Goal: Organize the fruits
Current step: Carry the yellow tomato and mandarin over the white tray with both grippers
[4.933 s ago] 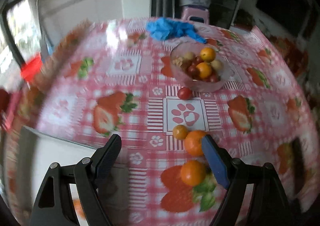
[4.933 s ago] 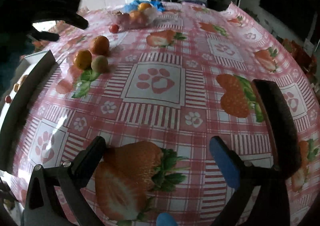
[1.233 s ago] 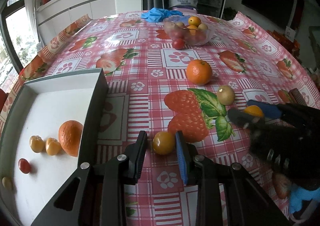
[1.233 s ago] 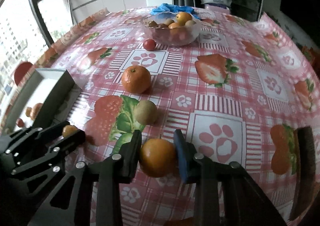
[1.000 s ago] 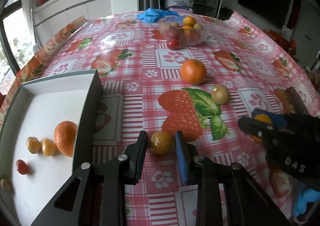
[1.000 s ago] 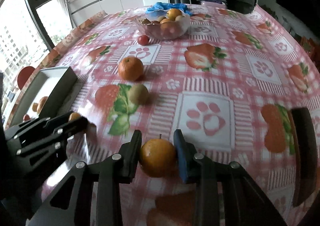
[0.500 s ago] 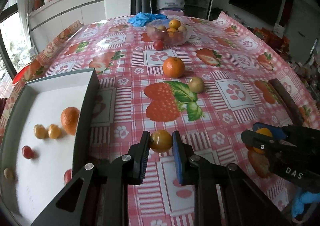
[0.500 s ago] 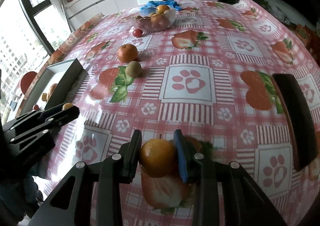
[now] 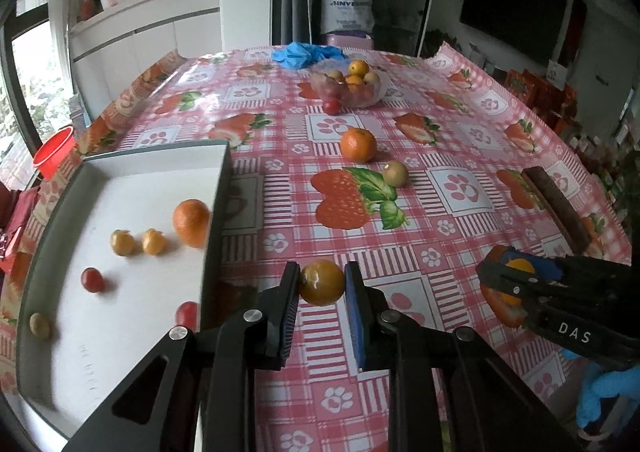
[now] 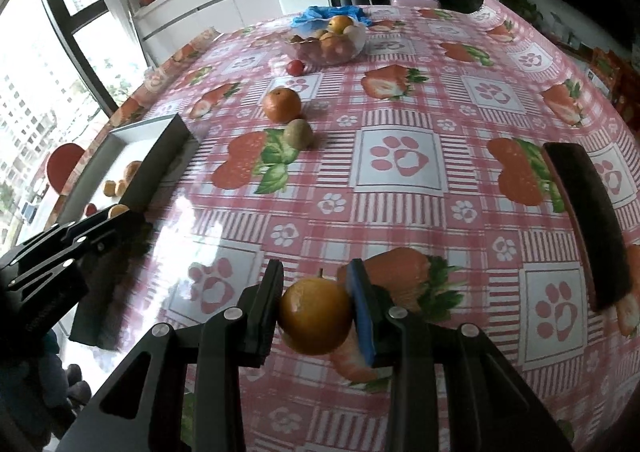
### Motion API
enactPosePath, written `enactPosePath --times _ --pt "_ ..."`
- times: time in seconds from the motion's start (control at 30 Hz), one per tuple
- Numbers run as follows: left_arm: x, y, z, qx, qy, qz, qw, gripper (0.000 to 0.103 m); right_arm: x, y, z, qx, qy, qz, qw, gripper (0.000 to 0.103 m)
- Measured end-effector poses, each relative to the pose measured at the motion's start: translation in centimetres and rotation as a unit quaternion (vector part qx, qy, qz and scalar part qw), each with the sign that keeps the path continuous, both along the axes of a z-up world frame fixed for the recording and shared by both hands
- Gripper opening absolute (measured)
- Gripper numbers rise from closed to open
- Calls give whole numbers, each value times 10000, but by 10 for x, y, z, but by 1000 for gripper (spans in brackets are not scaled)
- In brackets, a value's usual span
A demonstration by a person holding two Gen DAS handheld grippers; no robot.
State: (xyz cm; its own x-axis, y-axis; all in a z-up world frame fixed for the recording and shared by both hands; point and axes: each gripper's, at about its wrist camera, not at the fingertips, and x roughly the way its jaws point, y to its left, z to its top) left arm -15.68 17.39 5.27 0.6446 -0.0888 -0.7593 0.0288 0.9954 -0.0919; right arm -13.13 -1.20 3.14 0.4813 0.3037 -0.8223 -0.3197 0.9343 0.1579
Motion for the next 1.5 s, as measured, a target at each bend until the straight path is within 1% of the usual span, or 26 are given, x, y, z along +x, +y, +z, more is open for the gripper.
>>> enactPosePath --times 0.4,0.73,1.03,1.1,1.13,1.17,1.5 --pt "-13 23 12 -143 -176 126 9997 24 -9 26 10 -132 -78 174 9997 36" --pt "-21 54 20 -243 -333 348 9985 24 -9 64 22 -130 -119 485 9987 36" --pt "-29 98 19 -296 -395 719 9962 24 -10 118 34 -105 -150 940 9954 36" --pt "-32 109 17 -316 -394 823 9953 24 -12 131 34 -125 -167 1055 9942 36" --pt "-33 114 16 -322 -391 876 9949 24 -13 145 34 -149 -163 1191 9926 36" --pt "-34 119 15 -325 -384 923 9945 24 -13 145 34 -149 -163 1191 9926 36" --pt "-42 159 2 -352 -305 1293 9905 24 -21 204 36 -199 -154 1701 9851 36"
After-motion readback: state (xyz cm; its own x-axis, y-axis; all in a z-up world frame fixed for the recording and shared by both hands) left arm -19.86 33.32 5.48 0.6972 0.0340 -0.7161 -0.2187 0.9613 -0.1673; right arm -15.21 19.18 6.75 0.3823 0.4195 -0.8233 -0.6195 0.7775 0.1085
